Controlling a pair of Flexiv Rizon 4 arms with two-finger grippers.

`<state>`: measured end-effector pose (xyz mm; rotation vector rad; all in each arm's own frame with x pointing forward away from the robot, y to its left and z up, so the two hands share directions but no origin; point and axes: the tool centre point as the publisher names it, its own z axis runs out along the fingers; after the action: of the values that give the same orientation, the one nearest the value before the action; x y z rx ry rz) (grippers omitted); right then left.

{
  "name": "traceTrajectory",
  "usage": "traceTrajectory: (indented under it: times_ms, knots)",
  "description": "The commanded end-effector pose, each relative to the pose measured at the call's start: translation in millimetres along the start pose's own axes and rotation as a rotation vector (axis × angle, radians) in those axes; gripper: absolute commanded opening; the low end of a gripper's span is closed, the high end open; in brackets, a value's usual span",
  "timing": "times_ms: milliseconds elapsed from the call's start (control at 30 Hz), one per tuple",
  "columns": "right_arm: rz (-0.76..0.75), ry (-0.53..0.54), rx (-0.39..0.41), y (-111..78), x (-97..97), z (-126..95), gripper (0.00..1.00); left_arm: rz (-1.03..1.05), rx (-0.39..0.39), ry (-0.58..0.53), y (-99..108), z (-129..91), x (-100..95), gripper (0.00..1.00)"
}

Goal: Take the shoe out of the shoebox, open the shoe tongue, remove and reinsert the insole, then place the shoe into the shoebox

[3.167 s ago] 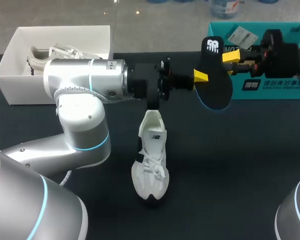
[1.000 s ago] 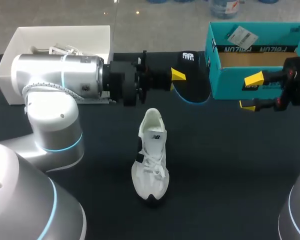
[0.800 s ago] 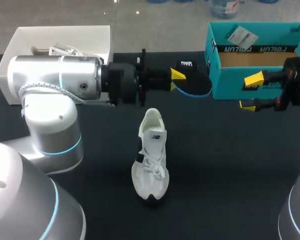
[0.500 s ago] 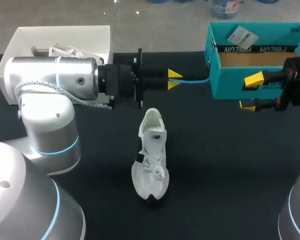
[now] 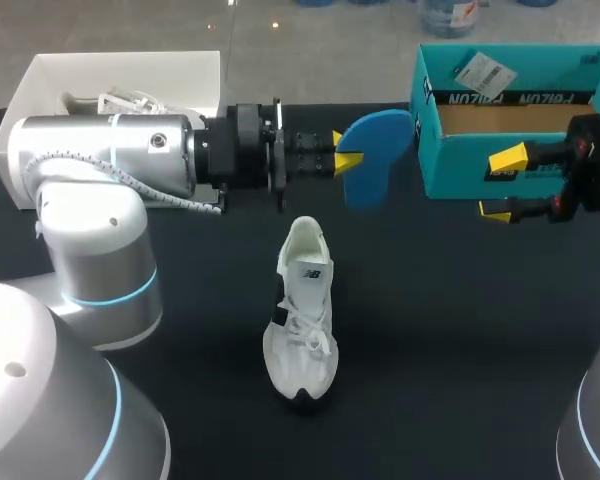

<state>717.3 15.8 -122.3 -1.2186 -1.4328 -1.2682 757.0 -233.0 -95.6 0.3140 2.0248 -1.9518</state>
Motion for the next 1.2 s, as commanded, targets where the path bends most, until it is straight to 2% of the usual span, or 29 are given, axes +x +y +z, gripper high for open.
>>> traceTrajectory:
  times_ms: [33,133,167,233,867,1067,1200]
  knots:
    - [0.002,-0.004,0.000,-0.3,0.4,0.8,1.00,-0.672,-0.064,0.007,-0.3,9.2,-5.1,0.00]
    - [0.002,-0.004,0.000,-0.3,0.4,0.8,1.00,-0.879,-0.098,0.033,1.3,12.2,-6.6,0.00]
    - [0.002,-0.004,0.000,-0.3,0.4,0.8,1.00,-0.964,-0.071,0.013,1.6,13.3,-7.7,0.00]
    - [0.002,-0.004,0.000,-0.3,0.4,0.8,1.00,-1.107,-0.071,0.037,3.3,14.8,-9.9,0.00]
    - [0.002,-0.004,0.000,-0.3,0.4,0.8,1.00,-1.107,-0.071,0.037,3.3,14.8,-9.9,0.00]
    - [0.002,-0.004,0.000,-0.3,0.4,0.8,1.00,-1.399,-0.067,0.048,2.8,15.7,-11.3,0.00]
    - [0.002,-0.004,0.000,-0.3,0.4,0.8,1.00,-1.502,-0.050,0.072,5.6,17.0,-11.5,0.00]
